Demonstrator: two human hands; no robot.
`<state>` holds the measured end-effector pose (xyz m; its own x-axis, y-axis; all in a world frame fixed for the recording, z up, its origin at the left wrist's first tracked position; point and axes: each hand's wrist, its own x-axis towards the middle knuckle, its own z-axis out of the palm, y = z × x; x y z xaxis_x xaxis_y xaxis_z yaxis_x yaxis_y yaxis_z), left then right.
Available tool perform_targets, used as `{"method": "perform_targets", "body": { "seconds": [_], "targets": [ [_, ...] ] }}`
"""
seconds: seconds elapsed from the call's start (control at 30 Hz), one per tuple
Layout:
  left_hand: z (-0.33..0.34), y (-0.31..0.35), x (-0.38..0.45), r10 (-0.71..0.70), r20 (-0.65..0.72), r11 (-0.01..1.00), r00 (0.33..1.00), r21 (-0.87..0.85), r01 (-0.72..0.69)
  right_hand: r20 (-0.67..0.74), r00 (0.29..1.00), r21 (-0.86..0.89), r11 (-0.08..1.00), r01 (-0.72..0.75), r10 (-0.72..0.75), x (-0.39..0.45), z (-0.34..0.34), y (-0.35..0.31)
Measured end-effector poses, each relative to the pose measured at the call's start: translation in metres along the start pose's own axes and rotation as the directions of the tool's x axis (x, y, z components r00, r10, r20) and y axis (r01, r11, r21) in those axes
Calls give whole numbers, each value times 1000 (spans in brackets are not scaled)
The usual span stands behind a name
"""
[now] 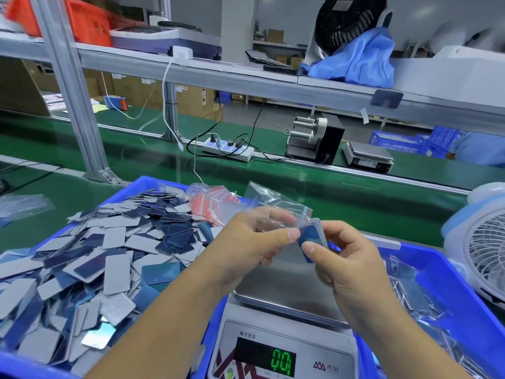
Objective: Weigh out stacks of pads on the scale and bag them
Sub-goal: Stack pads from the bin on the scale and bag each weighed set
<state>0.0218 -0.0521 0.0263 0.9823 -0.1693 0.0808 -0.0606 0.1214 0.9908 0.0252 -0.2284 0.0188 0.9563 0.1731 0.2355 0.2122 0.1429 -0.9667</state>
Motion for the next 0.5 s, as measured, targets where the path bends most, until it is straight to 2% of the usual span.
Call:
{"method": "perform_targets", "body": {
  "seconds": [0.1, 0.27, 0.37, 0.5],
  "targets": [
    [1, 2, -1, -12, -14, 999, 1000, -36, 11, 15, 1000, -35, 999, 18, -17, 0, 0, 0],
    [0, 1, -1, 1, -66, 998, 998, 65, 3, -21, 999, -33, 999, 32, -33, 1, -1, 0],
    [2, 2, -2, 0, -55, 997, 998, 78, 4, -58, 998, 1, 1000, 28, -27, 3, -4, 1],
    [4, 4, -3, -5, -22, 995, 1000, 103, 7, -45, 999, -35, 999, 24, -25, 2, -2, 3]
  ]
}}
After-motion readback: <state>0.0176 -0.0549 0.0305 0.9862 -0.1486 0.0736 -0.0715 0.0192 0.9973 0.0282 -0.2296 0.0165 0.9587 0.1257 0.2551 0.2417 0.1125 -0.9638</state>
